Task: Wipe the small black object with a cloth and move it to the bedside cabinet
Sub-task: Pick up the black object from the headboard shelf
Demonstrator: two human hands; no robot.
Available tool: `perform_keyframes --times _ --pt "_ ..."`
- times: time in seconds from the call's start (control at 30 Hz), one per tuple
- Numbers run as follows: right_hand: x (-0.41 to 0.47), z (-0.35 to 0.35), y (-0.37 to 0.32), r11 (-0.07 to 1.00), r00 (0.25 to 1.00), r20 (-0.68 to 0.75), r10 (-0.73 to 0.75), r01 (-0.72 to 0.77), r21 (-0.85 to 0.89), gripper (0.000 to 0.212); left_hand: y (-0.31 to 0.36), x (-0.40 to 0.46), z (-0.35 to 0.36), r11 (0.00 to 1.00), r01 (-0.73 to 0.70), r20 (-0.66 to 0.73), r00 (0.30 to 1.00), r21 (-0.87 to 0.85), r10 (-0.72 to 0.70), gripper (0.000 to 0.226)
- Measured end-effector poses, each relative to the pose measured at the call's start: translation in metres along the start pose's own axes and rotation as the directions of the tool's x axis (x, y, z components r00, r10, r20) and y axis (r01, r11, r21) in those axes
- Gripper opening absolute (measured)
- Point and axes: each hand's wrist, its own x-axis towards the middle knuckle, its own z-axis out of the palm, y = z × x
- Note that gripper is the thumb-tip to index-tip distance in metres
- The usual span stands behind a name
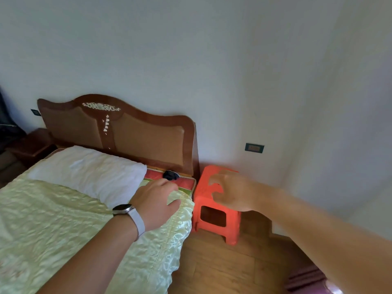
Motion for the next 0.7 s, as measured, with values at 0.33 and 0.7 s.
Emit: perform_keyframes --times 0.33,0.7 --pt "0.076 -0.012 0.033 0.997 0.996 0.056 -0.076 0.076 -0.002 0.03 -0.017 0.079 -0.005 0.999 0.033 0.004 0.999 0.042 -0.034 0.045" --pt "0.204 0.012 0.038 0.999 0.995 0.101 0.022 -0.017 -0.05 0.032 -0.121 0.181 0.025 1.0 -0.03 0.088 0.996 0.0 0.03 0.046"
